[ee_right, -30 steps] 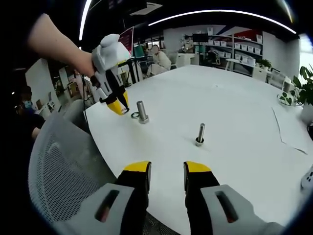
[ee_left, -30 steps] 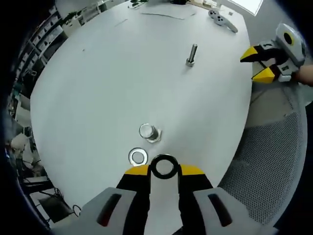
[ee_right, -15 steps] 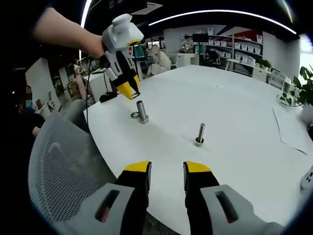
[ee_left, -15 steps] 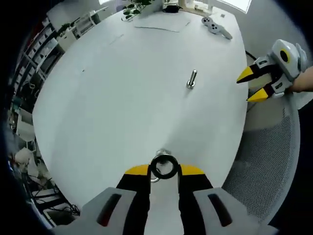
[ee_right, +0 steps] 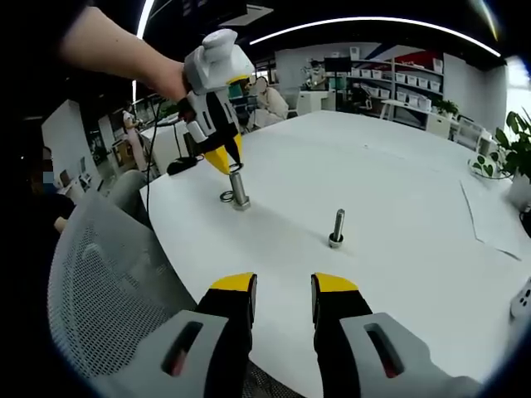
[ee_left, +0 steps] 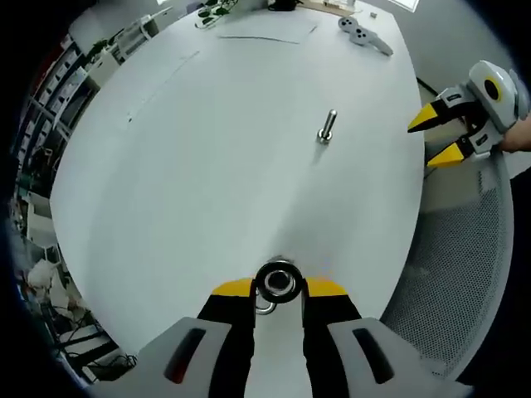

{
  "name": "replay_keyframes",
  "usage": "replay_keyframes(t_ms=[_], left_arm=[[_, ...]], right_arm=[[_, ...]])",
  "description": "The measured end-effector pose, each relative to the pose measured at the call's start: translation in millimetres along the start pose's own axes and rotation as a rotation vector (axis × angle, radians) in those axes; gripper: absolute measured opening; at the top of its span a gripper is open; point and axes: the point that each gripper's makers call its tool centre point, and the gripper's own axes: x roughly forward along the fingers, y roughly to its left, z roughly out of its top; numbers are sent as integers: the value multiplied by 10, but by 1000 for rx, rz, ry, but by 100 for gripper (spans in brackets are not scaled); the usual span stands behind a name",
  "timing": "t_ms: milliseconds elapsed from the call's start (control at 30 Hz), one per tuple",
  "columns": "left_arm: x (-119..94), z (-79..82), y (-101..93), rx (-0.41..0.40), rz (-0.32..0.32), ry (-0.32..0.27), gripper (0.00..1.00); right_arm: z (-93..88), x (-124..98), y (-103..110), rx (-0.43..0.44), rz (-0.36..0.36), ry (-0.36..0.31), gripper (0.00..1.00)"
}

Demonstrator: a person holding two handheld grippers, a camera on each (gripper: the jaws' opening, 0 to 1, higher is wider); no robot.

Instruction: Place the washer onto the threaded stud by aligning its center hole with the stud, sliding it down to the base, and recovering from edge contact or off-axis alignment until the washer reaches the visible bottom stop.

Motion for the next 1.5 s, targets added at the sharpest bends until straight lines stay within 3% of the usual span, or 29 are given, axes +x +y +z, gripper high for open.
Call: replay_keyframes(t_ms=[600,1500], left_arm=[[199,-69,13,38,-3,53,18],[583,-158,20,11,25,87,19]], right_arm=[[1,-4,-16,4,-9,-1,29],[-3,-12,-48,-9,-31,2,29]])
